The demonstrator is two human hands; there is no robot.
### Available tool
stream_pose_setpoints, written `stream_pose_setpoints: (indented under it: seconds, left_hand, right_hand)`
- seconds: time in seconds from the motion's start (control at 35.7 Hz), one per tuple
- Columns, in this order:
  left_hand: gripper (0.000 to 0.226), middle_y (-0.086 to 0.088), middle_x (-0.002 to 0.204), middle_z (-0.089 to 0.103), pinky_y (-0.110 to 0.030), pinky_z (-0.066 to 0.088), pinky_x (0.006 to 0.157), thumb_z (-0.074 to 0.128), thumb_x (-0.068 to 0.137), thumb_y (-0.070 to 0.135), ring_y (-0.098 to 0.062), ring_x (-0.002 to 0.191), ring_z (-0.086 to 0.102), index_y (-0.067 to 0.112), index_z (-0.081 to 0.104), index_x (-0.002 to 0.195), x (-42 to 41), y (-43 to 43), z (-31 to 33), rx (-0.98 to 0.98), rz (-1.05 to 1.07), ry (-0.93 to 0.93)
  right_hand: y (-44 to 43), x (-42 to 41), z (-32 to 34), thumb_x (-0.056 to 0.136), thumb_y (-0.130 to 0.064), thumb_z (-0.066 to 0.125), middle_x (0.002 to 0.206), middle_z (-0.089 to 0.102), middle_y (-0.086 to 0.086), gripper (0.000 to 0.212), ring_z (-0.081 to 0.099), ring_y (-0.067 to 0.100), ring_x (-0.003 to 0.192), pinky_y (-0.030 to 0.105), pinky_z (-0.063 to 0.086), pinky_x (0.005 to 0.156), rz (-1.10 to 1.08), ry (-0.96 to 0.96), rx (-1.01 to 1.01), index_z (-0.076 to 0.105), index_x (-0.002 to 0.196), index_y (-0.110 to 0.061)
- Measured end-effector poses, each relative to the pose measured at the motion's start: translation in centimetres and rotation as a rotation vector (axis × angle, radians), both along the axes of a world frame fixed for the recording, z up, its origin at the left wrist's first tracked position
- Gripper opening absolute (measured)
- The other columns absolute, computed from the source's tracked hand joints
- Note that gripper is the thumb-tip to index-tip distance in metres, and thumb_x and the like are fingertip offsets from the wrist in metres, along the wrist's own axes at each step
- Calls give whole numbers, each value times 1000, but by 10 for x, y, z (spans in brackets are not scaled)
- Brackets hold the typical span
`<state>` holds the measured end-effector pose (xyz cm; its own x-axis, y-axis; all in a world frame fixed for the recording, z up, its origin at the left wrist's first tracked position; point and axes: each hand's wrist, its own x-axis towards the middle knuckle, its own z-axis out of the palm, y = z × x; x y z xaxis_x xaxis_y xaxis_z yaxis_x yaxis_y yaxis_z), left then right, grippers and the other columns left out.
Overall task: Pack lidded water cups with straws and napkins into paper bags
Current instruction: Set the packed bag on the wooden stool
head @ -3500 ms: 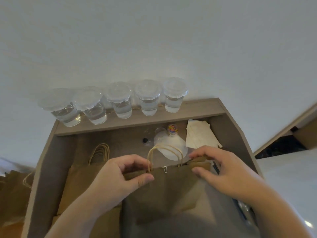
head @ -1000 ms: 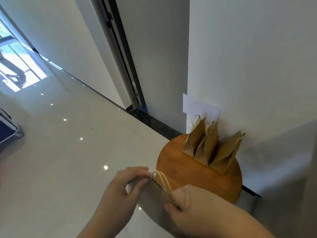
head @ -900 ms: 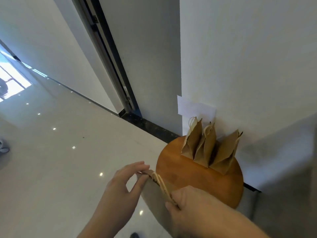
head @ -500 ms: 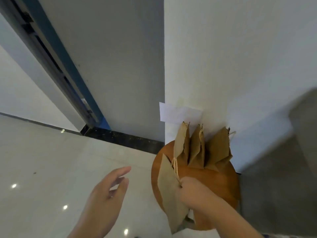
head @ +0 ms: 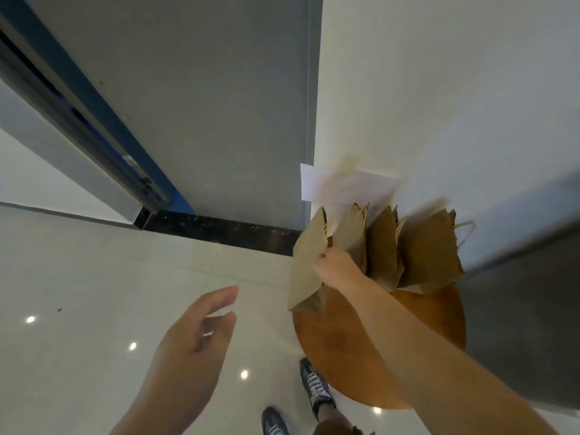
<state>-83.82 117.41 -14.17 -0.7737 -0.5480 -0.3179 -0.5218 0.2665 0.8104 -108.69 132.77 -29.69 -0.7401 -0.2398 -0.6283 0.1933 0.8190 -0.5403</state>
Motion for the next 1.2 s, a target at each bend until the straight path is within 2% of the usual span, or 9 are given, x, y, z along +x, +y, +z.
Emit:
stream_pose_setpoints:
  seconds: [0.08,0.17,0.25,0.34,0.56,0.76,0.84,0.95,1.2]
  left_hand:
    - [36,29,124,71,-37,57,91,67,100,27,-2,102,75,58,68,119,-3,-14,-3,-4,48,-47]
    - [37,27,121,74,-42,62,88,73,98,25,-3,97,77,57,70,116,-12,-29,-7,-24,127,-63]
    - [33,26,114,76,-42,61,87,72,89,43,-2,92,77,57,69,119,-24,-37,-14,-53,159,-73]
    - [37,25,104,78,-36,57,90,72,97,35,4,88,74,61,66,122,-34,-40,-24,-62,130,-134]
    - [40,30,116,73,-29,52,88,68,100,27,1,100,74,58,65,125,-64,-34,-40,11,82,-162]
    - [42,32,123,69,0,46,77,67,100,21,7,104,71,60,66,117,-79,-24,-35,27,-4,-168]
    - [44,34,122,69,1,45,76,67,100,20,8,103,70,61,66,114,-82,-25,-32,28,-4,-179]
    - [43,39,123,66,-7,49,74,68,99,26,11,104,67,64,63,117,-81,-27,-30,0,1,-182]
    - [39,45,129,59,-18,48,88,60,102,40,15,114,61,67,55,132,-76,-44,-1,-138,-27,-78]
  right_hand:
    - [-16,-31,-13,111,-23,49,98,68,10,24,70,22,91,28,56,71,25,30,40,61,93,-15]
    - [-27,-60,-39,109,-21,53,99,70,9,18,71,23,90,35,62,85,22,28,121,65,99,-13]
    - [-33,-81,-64,111,-22,51,100,69,8,19,68,22,89,34,60,88,0,26,182,65,102,-13]
    - [-36,-87,-81,110,-23,54,99,67,7,16,67,24,92,37,60,89,-8,50,253,65,101,-15]
    - [-41,-84,-106,111,-28,50,104,68,6,22,67,23,99,39,59,97,-64,-12,235,67,105,-16]
    - [-39,-87,-111,108,-42,53,94,71,4,27,71,21,87,39,63,90,-135,-33,199,65,97,-20]
    - [-34,-86,-110,107,-44,55,101,72,4,32,73,21,88,39,65,88,-109,-33,199,63,119,-16]
    - [-30,-83,-105,105,-53,58,129,65,7,67,71,27,108,40,63,91,-63,-48,233,35,157,-18]
    - [-7,-43,-44,103,-58,56,145,59,6,83,66,31,126,46,57,103,32,69,236,16,168,-24]
